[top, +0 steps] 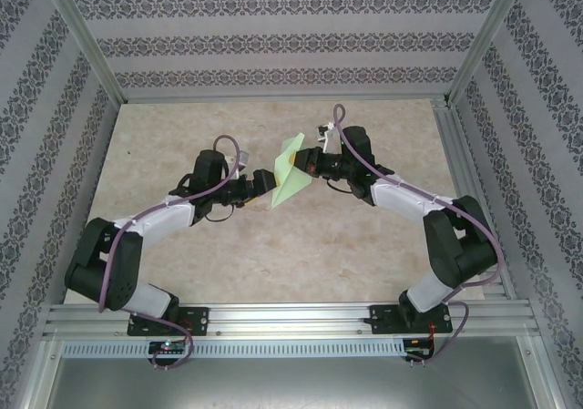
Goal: Fold a paper plane with a square sheet of paper (pick it up from the middle)
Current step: Turn over the paper at the center of the table.
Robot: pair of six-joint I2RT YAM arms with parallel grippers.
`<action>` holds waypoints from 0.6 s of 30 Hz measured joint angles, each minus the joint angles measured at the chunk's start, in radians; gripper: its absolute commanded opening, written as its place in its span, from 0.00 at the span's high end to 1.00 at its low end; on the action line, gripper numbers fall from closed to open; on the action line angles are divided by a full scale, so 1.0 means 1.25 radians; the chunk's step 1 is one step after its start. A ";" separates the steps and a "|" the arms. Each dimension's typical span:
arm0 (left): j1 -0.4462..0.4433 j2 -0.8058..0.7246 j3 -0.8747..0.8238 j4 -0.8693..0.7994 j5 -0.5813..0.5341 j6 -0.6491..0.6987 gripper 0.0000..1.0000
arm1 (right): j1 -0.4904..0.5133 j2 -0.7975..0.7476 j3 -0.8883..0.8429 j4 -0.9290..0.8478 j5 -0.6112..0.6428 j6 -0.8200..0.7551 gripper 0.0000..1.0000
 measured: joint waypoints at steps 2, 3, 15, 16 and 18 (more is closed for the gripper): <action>0.000 -0.013 -0.010 0.032 0.022 -0.011 0.00 | -0.001 0.000 0.000 0.020 -0.019 0.019 0.97; 0.000 -0.017 -0.014 0.049 0.032 -0.018 0.01 | -0.001 0.000 0.000 0.028 -0.029 0.027 0.97; 0.000 -0.018 -0.030 0.256 0.100 -0.121 0.44 | -0.001 0.000 0.000 0.092 -0.105 0.095 0.95; 0.000 -0.018 -0.030 0.265 0.103 -0.126 0.46 | -0.001 0.000 0.000 0.094 -0.108 0.097 0.95; -0.001 -0.017 -0.030 0.286 0.108 -0.137 0.51 | -0.001 0.000 0.000 0.099 -0.114 0.107 0.95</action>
